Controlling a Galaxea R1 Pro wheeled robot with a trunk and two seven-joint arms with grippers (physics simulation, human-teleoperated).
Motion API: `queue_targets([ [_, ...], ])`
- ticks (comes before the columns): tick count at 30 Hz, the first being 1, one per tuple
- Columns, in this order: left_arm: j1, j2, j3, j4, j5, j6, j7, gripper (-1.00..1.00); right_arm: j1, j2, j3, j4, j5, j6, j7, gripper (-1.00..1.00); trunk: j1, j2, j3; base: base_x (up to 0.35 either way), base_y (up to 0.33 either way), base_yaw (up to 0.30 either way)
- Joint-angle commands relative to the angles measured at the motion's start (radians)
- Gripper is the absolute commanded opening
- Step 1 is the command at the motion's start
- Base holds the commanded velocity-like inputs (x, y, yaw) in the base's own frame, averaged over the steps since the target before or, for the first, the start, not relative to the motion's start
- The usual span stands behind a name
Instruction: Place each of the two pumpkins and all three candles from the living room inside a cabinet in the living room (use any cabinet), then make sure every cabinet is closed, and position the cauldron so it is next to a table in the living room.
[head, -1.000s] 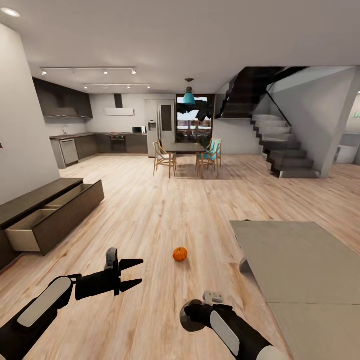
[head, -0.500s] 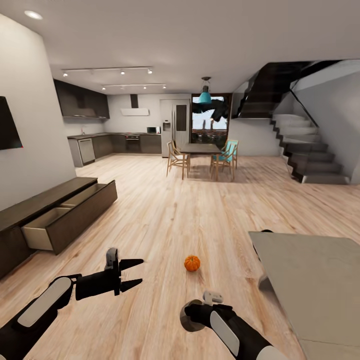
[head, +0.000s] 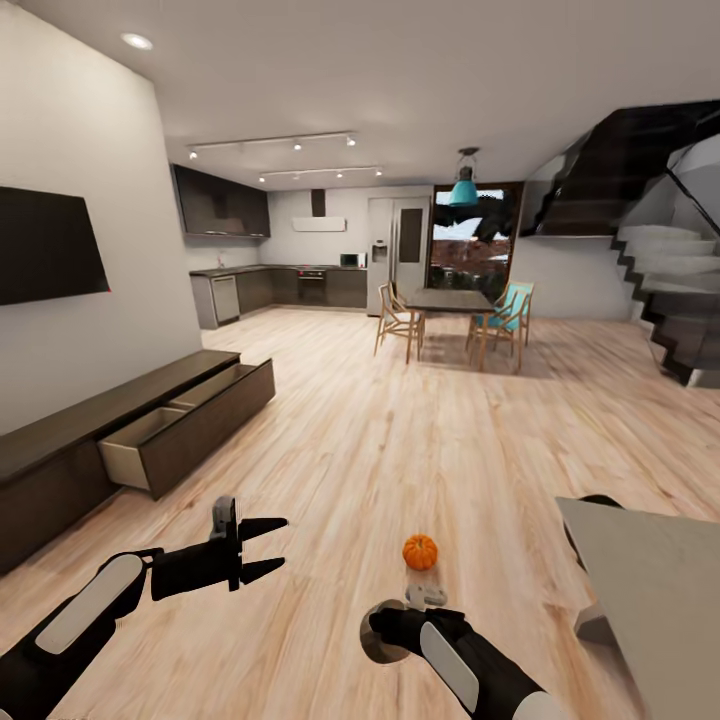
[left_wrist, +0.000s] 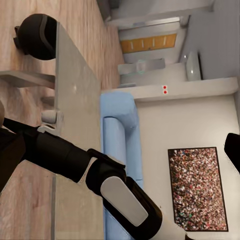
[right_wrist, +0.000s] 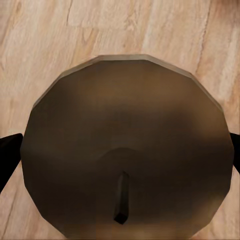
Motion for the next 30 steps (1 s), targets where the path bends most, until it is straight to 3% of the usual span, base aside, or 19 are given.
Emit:
queue_targets([
  [1,-0.002,0.001,-0.003,0.001,-0.006,0.0,-0.009,1.0,-0.001,-0.001,0.005,-0.002,-0.01,0.001,-0.01,-1.0,0.0,-0.001,-0.001,0.275,-0.125,0.289],
  [21,-0.002,0.0,-0.003,0.001,-0.006,0.0,-0.009,1.0,0.0,-0.001,0.005,-0.002,-0.009,0.002,-0.01,-1.0,0.0,-0.001,-0.001,0.265,-0.106,0.289],
  [30,-0.002,0.0,-0.001,0.001,-0.006,0.0,-0.009,1.0,0.0,-0.001,0.006,-0.004,-0.006,0.001,-0.01,-1.0,0.0,-0.001,-0.001,0.255,-0.002,0.046],
])
